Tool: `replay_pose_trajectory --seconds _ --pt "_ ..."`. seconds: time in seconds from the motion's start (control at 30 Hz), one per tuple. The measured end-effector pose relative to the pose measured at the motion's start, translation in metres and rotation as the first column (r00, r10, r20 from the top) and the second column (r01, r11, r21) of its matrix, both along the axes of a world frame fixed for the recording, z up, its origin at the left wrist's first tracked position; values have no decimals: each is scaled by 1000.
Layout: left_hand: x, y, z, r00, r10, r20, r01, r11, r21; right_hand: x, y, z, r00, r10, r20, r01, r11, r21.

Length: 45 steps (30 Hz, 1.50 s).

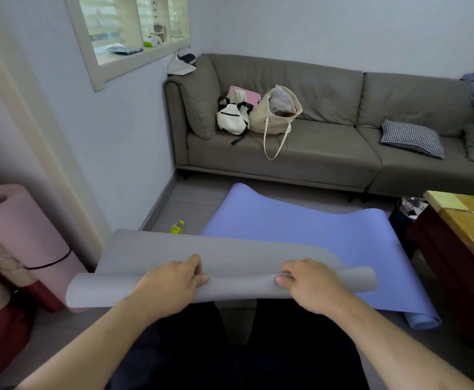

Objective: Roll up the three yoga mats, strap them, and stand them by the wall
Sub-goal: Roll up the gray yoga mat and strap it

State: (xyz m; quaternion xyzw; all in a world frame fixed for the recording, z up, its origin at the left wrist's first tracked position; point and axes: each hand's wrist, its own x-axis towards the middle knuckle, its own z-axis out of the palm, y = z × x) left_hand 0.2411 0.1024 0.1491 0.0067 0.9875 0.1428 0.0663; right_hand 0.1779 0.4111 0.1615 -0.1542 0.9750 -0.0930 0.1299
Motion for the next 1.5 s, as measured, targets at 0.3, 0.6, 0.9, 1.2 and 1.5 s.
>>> replay_pose_trajectory --seconds 0.3,0.6,0.9,1.2,1.5 --pt "22 8 -26 921 -115 -371 84 992 -99 5 -13 2 995 -45 95 46 999 -13" --pt "22 6 -30 955 -124 -269 77 981 -178 21 -3 -19 982 76 -175 -86 995 -49" --pt "16 10 -31 968 -12 -251 -19 993 -120 24 6 -29 952 232 -201 -191 960 205" --pt "30 23 -41 895 -80 -439 -78 940 -332 8 -4 -26 969 200 -143 -158 952 262" --pt "4 8 -33 926 -84 -367 -41 947 -320 6 1 -12 981 143 -129 -138 989 47"
